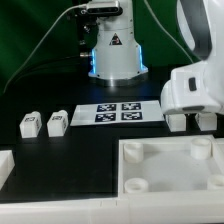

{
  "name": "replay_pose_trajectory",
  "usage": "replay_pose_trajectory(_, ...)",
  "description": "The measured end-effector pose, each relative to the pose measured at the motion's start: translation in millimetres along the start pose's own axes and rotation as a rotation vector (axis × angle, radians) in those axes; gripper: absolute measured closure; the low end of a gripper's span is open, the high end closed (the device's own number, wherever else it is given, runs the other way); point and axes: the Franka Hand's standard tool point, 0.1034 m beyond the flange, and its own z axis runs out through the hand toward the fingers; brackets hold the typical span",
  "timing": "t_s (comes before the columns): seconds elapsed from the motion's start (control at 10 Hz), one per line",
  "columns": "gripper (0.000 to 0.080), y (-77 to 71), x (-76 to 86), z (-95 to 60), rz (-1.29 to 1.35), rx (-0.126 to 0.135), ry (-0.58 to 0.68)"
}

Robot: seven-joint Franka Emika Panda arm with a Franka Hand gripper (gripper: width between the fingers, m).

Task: Assemble one leg

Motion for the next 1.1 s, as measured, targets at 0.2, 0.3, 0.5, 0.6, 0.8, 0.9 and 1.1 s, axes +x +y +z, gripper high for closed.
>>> replay_pose_trajectory(0.2, 0.0151, -2.7, 4.6, -2.5, -0.002, 0.005, 0.033)
replay_pose_trajectory(0.3, 0.0151, -4.3, 5.2, 2.2, -0.004, 0.002, 0.035)
replay_pose_trajectory(0.5, 0.0151, -5.2, 3.5, 18.9, -0.005, -0.005, 0.031)
replay_pose_trajectory(0.6, 0.0151, -5.5, 2.7, 27.5, -0.005, -0.009, 0.028)
replay_pose_trajectory(0.8, 0.0151, -4.4, 0.3, 42.1, -0.005, -0.015, 0.019)
replay_pose_trajectory(0.9, 0.0151, -2.4, -1.8, 47.7, -0.002, -0.018, 0.008)
replay_pose_trajectory(1.1, 0.0175, -2.5, -1.6, 47.4, -0.002, -0.018, 0.008)
